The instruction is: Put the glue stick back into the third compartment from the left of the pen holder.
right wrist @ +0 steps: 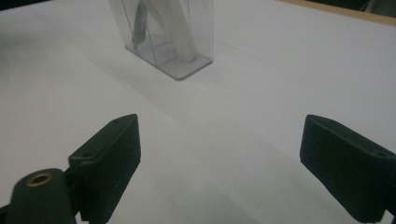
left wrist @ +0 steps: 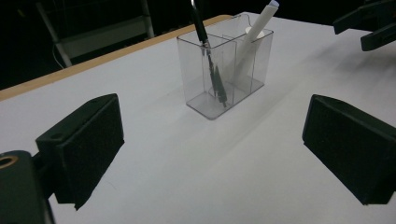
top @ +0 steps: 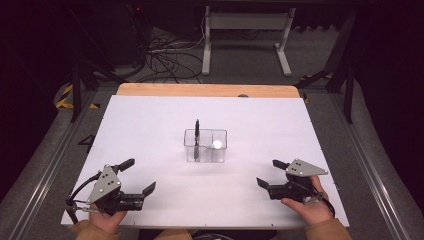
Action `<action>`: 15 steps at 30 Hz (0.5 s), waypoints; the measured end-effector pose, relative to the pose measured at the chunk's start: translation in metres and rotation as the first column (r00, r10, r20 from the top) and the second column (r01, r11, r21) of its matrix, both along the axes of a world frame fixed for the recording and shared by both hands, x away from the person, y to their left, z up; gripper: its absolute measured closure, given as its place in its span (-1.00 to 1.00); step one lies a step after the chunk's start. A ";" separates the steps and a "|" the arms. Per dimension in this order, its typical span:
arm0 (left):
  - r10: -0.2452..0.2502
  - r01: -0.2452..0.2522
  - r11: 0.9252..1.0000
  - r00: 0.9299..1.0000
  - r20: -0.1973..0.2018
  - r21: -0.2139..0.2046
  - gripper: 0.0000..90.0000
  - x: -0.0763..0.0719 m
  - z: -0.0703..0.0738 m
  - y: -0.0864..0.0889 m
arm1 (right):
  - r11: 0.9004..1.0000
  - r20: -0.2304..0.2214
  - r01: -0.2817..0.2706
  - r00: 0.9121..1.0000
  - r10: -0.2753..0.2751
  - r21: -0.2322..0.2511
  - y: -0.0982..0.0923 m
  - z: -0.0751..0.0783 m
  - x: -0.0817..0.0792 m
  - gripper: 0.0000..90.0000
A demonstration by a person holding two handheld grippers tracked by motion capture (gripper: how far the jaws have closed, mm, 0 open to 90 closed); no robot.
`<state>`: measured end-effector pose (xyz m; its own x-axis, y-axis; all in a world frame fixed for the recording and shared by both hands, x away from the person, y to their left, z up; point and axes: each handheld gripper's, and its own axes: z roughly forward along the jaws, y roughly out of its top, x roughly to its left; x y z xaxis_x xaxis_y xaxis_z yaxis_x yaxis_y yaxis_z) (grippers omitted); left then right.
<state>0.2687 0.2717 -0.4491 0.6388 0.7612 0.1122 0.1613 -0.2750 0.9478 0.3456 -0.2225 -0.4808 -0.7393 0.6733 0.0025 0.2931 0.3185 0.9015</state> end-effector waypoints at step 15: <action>0.012 -0.011 1.000 1.000 -0.022 0.012 -0.88 0.005 -0.009 0.002 | 0.999 0.012 0.051 0.999 -0.051 0.002 -0.011 -0.004 -0.006 -0.71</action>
